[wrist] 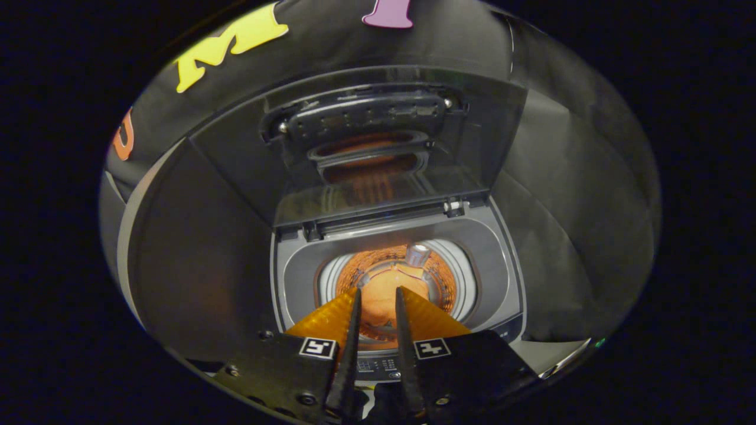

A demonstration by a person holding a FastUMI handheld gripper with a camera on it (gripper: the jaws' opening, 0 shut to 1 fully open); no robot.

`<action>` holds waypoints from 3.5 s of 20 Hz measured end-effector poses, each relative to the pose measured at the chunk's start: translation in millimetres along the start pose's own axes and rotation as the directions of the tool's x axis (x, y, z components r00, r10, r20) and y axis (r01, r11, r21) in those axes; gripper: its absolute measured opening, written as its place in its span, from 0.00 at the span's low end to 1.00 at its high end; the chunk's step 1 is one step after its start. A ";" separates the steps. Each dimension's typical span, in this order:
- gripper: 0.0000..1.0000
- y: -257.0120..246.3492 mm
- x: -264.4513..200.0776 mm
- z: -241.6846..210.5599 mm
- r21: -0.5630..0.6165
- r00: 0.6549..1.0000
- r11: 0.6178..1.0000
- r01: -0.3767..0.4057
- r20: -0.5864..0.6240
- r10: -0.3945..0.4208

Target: Put the clothes into the washing machine and then close the washing machine lid.

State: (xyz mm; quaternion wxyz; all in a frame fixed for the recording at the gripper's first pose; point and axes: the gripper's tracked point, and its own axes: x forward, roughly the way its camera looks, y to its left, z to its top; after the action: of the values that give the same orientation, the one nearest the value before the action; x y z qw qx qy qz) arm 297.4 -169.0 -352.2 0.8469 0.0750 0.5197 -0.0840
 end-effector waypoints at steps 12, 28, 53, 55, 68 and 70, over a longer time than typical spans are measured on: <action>0.72 -2.5 -76.0 73.1 -0.132 0.962 0.984 0.121 0.258 -0.084; 0.97 27.4 -111.2 215.9 -0.246 0.878 0.951 0.188 0.476 -0.050; 0.99 30.6 -4.6 204.2 -0.198 0.955 0.980 -0.001 0.291 0.060; 0.99 26.8 -9.4 194.8 -0.201 0.953 0.980 -0.001 0.296 0.061; 0.99 7.2 -34.9 113.1 -0.163 0.964 0.986 0.032 0.266 0.013; 0.98 5.5 -35.6 101.2 -0.158 0.967 0.987 0.034 0.256 0.007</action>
State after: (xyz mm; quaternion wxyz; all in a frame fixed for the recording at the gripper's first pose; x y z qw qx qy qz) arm 370.5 -183.0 -274.9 0.9095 -0.0087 0.4117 -0.0566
